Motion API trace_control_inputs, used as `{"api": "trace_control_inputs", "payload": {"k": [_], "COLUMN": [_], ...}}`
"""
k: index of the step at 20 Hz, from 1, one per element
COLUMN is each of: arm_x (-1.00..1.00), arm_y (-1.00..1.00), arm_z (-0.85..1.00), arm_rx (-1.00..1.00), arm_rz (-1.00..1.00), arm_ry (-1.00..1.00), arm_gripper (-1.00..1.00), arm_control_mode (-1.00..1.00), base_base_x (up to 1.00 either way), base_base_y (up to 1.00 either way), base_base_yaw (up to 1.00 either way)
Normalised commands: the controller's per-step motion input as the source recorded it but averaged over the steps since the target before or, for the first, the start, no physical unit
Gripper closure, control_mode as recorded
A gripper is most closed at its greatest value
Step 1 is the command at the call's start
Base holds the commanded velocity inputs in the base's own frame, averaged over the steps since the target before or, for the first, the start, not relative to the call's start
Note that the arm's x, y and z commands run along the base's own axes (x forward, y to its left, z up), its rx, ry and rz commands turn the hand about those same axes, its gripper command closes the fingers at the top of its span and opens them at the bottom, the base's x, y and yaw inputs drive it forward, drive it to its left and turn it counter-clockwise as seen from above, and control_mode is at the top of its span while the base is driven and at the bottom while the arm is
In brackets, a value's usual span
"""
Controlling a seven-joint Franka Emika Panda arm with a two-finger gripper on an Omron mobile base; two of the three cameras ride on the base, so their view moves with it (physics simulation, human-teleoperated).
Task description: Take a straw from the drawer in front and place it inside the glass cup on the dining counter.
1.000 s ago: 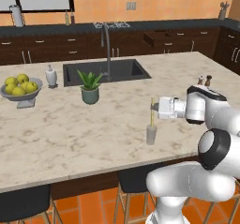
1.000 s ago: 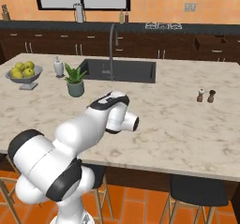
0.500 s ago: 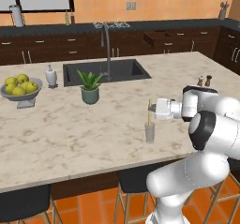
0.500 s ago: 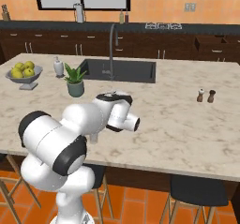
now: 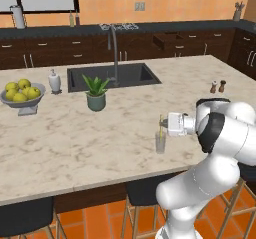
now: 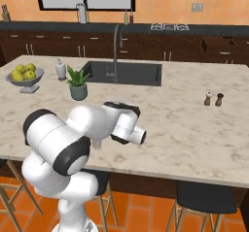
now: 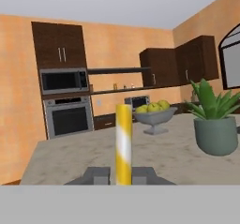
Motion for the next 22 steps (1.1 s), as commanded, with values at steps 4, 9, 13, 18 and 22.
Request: {"api": "trace_control_inputs", "payload": {"k": [4,9,13,18,22], "arm_x": [0.00,-0.03,-0.25,-0.05,-0.19], "arm_y": [0.00,0.00,-0.02,-0.05,0.00], "arm_z": [-0.28,-0.07,0.13,0.67,0.98], "arm_rx": [0.00,0.00,0.00,0.00,0.00], "arm_rz": [0.00,0.00,0.00,0.00,0.00], "arm_ry": [0.00,0.00,-0.05,-0.08,-0.09], "arm_gripper": [-1.00,-1.00,-1.00,-1.00,-1.00], "arm_control_mode": [-1.00,-1.00,-1.00,-1.00,-1.00], "base_base_x": [0.00,0.00,0.00,0.00,0.00], "base_base_y": [0.00,0.00,0.00,0.00,0.00], "base_base_yaw": [0.00,0.00,0.00,0.00,0.00]}}
